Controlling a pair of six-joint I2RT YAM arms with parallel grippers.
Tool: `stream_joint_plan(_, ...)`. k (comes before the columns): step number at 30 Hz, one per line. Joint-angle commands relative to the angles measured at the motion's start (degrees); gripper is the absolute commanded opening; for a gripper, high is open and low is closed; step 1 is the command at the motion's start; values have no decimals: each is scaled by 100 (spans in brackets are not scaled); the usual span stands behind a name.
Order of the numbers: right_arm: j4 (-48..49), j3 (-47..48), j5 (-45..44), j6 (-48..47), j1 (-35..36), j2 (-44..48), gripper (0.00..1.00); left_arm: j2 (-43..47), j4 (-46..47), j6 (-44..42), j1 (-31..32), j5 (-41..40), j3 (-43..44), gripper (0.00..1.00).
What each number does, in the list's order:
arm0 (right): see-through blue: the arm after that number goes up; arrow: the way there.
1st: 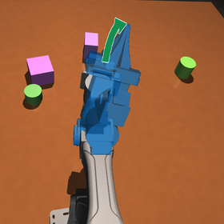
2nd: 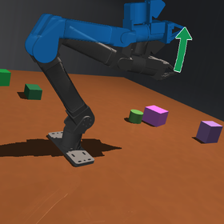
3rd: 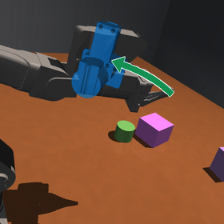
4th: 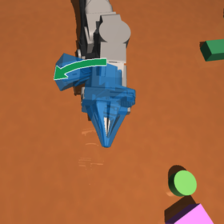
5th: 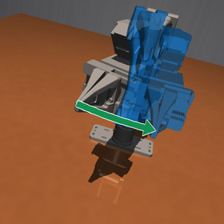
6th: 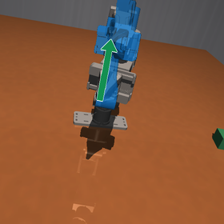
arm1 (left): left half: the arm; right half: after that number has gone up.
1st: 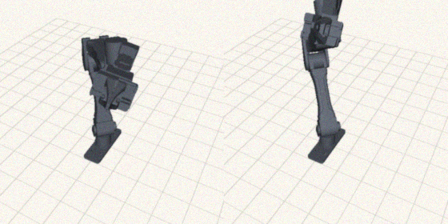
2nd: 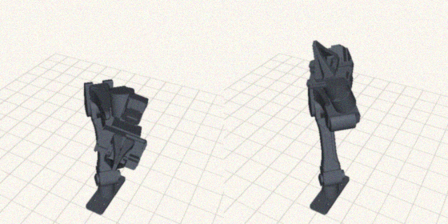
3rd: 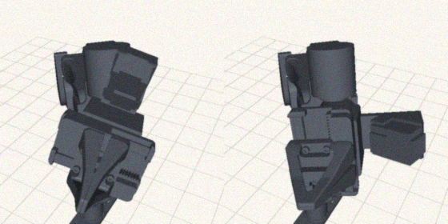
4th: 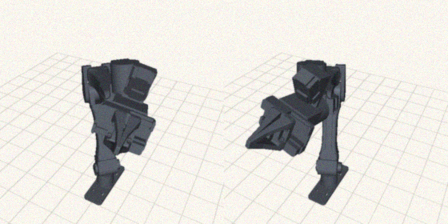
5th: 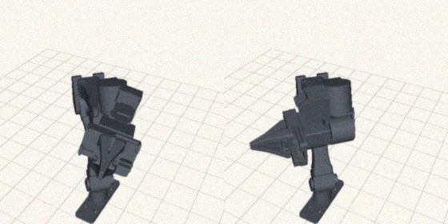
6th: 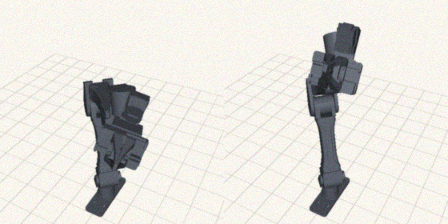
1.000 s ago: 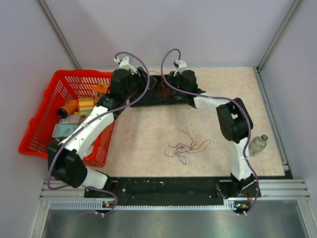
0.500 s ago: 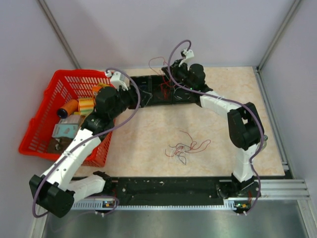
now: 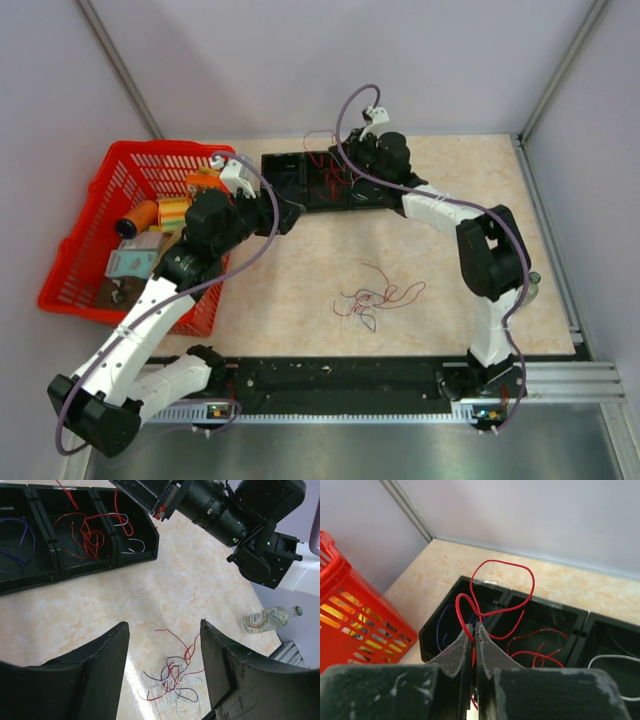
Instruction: Untangle the cables
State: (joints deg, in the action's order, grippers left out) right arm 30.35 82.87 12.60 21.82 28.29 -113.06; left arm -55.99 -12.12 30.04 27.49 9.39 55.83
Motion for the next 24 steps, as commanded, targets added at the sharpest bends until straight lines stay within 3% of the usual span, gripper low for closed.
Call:
stream_joint_plan(1,-546,272,-144,-126,62,-93,0,193,26,-165,11,-86,86,63)
stream_joint_plan(6,-1424,887,-328,-73,158,-611,0,228,8,-156,20,-60,103,63)
stream_joint_plan(12,-3226,2522,-1074,304,440,-1473,0,272,-1,-183,20,-60,59,63)
stream_joint_plan(17,-4079,3198,-2085,770,677,-1921,0,264,-10,-192,20,-34,59,63)
stream_joint_plan(24,-4731,4236,-2218,965,765,-2712,2,246,-1,-157,11,-7,33,63)
